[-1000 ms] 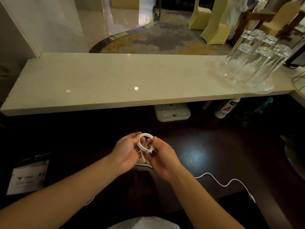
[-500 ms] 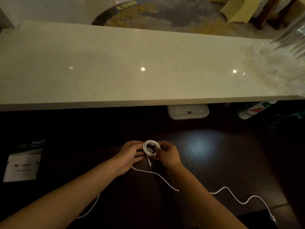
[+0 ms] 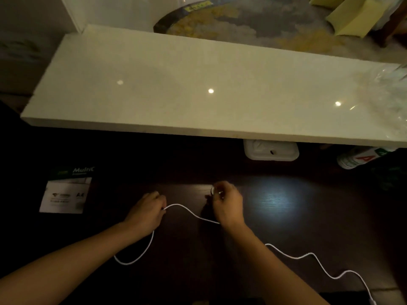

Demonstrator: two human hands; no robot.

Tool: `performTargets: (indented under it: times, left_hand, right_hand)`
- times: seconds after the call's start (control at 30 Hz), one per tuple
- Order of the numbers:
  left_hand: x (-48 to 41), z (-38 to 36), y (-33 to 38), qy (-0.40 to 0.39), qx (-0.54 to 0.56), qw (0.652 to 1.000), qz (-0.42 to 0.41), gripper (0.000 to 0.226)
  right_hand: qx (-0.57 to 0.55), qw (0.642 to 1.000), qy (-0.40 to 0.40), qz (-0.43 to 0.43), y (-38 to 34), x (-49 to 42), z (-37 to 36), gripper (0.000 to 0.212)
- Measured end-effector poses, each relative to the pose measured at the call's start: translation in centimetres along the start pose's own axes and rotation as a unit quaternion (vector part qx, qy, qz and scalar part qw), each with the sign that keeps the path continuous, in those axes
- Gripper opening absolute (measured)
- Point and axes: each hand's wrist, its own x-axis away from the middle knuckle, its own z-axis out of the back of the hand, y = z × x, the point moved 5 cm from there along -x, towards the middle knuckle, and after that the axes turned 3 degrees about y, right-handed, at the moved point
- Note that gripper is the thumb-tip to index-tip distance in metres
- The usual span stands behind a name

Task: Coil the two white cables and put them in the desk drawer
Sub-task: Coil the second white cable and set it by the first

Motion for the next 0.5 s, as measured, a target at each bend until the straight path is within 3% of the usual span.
performTargets:
  times: [0.1,0.17,0.23,0.3,0.37,0.5]
  left_hand:
    - [0.2,0.1,0.3,-0.007,0.026,0.999,0.031,0.007]
    - [0.8,0.6,0.5,-0.013,0.102,0.993,0.056,0.01]
    - [1.7,1.3,1.3,-0.007,0.179,0.983,0.05,0.006]
    - [2.7,2.1,2.5,-0.025,0.238,0.97,0.043,0.009]
    - [3.4,2.6,3.7,-0.095,0.314,0.942,0.072,0.026]
    - [4.3,6.2,6.6,-0.175,0.506,0.838,0.105,0.039]
  right_hand:
    - [0.084,0.97,-0.175,0.145,-2.8,3.0,-5.8,0.04]
    - [0.159,0.942,-0.224,0.192,-3.0,4.2,-8.3,0.041]
    - [0.108,0.949,-0.234,0.181,-2.9,4.6,-8.5,0.026]
    - [0.043,0.963,-0.211,0.165,-2.9,4.4,-6.7,0.024]
    - [0.023,0.977,-0.147,0.152,-2.3,3.2,-3.7,0.025]
    - [0.031,0.994,-0.021,0.105,0.5,1.7,2.8,0.024]
